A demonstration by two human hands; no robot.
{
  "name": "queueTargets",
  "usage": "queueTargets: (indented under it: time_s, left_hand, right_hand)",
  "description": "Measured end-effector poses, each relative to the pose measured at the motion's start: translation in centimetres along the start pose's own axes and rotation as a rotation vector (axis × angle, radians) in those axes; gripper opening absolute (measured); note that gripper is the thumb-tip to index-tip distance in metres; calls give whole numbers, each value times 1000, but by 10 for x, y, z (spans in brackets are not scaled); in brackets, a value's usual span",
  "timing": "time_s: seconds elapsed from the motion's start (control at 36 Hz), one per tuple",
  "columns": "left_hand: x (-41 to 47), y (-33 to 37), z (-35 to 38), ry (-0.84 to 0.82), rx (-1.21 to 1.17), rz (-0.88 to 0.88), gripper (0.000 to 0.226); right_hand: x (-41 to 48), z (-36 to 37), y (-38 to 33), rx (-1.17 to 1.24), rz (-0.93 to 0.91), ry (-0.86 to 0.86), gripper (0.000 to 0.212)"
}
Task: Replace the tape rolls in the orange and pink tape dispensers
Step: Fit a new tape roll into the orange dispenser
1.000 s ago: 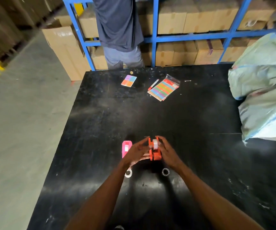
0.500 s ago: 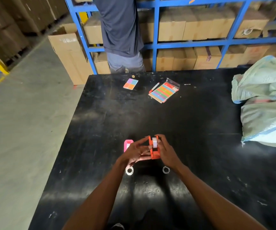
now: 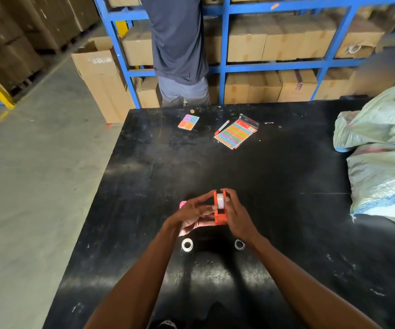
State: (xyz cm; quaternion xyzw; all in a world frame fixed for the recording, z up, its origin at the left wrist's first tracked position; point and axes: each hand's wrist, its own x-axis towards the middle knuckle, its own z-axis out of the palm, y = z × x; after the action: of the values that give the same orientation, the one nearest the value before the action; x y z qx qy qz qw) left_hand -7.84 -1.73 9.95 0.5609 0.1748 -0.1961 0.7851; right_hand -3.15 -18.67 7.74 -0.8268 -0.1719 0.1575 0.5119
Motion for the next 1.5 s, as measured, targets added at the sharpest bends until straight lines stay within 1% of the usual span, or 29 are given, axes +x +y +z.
queueTargets:
  time_s: [0.08, 0.28, 0.33, 0.39, 0.44, 0.58, 0.72, 0.81, 0.92, 1.11, 1.28, 1.39, 1.5]
  left_hand:
    - [2, 4, 0, 15, 18, -10, 65]
    - [10, 7, 5, 82, 6, 6, 62]
    - [12, 5, 6, 58, 10, -13, 69]
    - [14, 2, 6, 31, 34, -39, 81]
    - [16, 0, 7, 29, 61, -51, 85]
    - [21, 1, 4, 79, 69, -46, 75]
    - [25, 6, 2, 106, 89, -54, 78]
    - [26, 19, 1, 102, 163, -62, 75]
    - [25, 32, -4, 91, 202, -55, 73]
    - [23, 34, -13, 66, 184, -103, 75]
    - [23, 33, -9, 66, 148, -105, 75]
    - [27, 28, -10, 62, 84, -106, 79]
    - [28, 28, -10, 67, 59, -88, 79]
  right_hand:
    - [0, -1, -1, 13, -6, -6, 27]
    - [19, 1, -1, 23, 45, -32, 28]
    - [18, -4, 2, 10, 45, -57, 28]
    - [17, -6, 7, -4, 40, -73, 28]
    - [17, -5, 10, -4, 41, -80, 29]
    - [20, -3, 11, 3, 54, -83, 32]
    - [23, 2, 8, 29, 70, -33, 29]
    - [22, 2, 8, 52, 34, -13, 30]
    - [28, -2, 1, 76, 1, -12, 30]
    - [35, -6, -1, -3, 3, -114, 29]
    - [35, -2, 0, -22, 45, -86, 26]
    - [37, 0, -2, -8, 66, -77, 28]
    - [40, -2, -8, 16, 75, -64, 30]
